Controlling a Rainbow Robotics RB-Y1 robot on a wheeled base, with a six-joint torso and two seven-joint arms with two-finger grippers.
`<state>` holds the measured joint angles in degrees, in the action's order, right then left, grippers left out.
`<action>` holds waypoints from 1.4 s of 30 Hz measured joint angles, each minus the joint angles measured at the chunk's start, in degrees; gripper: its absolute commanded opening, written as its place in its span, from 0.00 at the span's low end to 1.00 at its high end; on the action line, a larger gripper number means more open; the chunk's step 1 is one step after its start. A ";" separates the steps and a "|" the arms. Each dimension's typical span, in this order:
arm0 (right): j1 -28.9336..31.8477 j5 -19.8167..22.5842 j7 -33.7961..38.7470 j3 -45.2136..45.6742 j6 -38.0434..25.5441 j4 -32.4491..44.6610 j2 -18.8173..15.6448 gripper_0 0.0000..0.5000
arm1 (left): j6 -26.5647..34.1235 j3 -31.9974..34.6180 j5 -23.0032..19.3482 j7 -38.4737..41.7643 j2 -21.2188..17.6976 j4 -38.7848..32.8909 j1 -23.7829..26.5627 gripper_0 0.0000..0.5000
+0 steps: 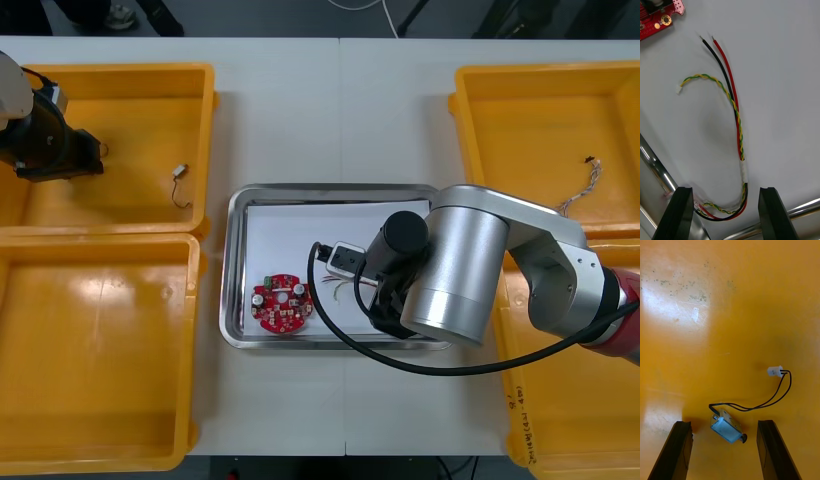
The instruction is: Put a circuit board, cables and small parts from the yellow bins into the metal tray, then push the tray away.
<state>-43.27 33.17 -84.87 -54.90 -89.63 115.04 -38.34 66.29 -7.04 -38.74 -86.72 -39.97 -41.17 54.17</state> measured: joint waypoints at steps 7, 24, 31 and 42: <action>0.00 0.42 0.02 0.88 -4.92 1.88 0.03 1.00 | -0.72 0.00 -0.30 0.00 0.01 0.05 0.00 1.00; -0.25 12.66 0.88 22.87 -19.95 4.98 0.57 1.00 | -0.77 0.00 -1.93 -0.04 0.02 0.06 0.00 0.00; -1.00 16.17 5.22 33.55 -20.12 4.93 0.55 1.00 | -0.77 0.00 -1.94 -0.81 0.02 0.06 0.00 0.00; -1.84 22.39 14.71 44.05 -20.14 1.08 -3.73 1.00 | 3.61 0.04 -2.25 -3.67 0.02 -1.87 0.00 0.00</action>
<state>-45.10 55.56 -70.16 -10.86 -109.77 116.12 -42.07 69.90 -7.00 -41.00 -90.40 -39.95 -43.04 54.17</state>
